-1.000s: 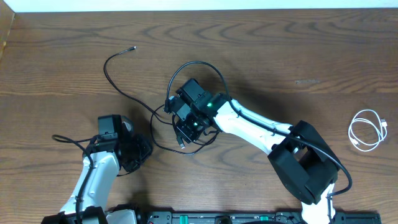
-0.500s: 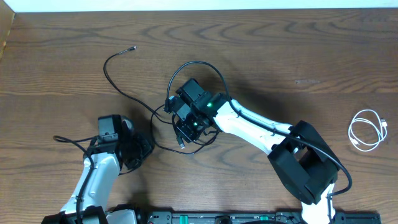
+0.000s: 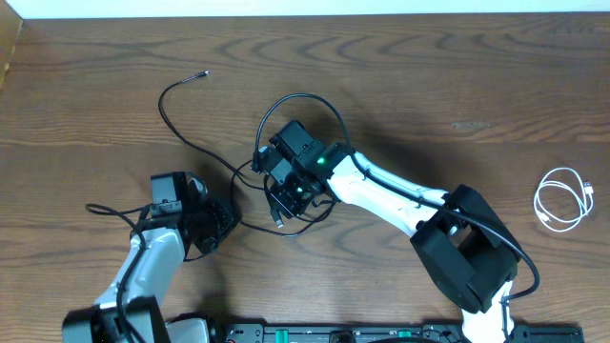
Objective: Untangle cables
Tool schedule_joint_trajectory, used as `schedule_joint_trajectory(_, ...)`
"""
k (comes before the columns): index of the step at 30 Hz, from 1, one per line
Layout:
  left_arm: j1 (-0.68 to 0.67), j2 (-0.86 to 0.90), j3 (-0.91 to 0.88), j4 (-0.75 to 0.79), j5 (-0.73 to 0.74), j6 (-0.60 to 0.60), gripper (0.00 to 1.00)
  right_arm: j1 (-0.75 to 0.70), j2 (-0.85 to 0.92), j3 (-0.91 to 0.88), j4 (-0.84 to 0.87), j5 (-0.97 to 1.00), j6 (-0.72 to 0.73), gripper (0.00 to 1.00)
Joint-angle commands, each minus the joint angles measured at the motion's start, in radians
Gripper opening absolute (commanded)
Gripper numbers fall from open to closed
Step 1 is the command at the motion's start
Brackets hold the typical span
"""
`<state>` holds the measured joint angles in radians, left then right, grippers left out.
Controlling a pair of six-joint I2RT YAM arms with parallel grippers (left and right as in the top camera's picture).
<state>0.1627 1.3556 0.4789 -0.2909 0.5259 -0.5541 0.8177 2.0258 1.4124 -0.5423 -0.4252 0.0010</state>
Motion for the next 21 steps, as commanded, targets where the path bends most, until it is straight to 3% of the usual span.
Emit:
schedule_joint_trajectory(1, 0.004, 0.053, -0.002, 0.014, 0.017, -0.009, 0.07, 0.002, -0.014, -0.002, 0.0, 0.005, 0.013, 0.01)
schedule_joint_trajectory(8, 0.004, 0.12, -0.002, 0.02, 0.017, -0.01, 0.07, 0.002, -0.014, -0.002, 0.0, 0.005, 0.013, 0.01)
schedule_joint_trajectory(11, 0.004, 0.121, -0.002, 0.016, 0.021, -0.079, 0.08, 0.002, -0.014, -0.002, 0.0, 0.005, 0.013, 0.01)
schedule_joint_trajectory(18, 0.005, 0.12, 0.006, 0.083, 0.228, -0.106, 0.08, 0.002, -0.014, -0.002, 0.0, 0.005, 0.013, 0.01)
schedule_joint_trajectory(21, 0.005, 0.12, 0.005, 0.092, 0.245, -0.106, 0.08, 0.002, -0.014, -0.002, 0.0, 0.005, 0.013, 0.01)
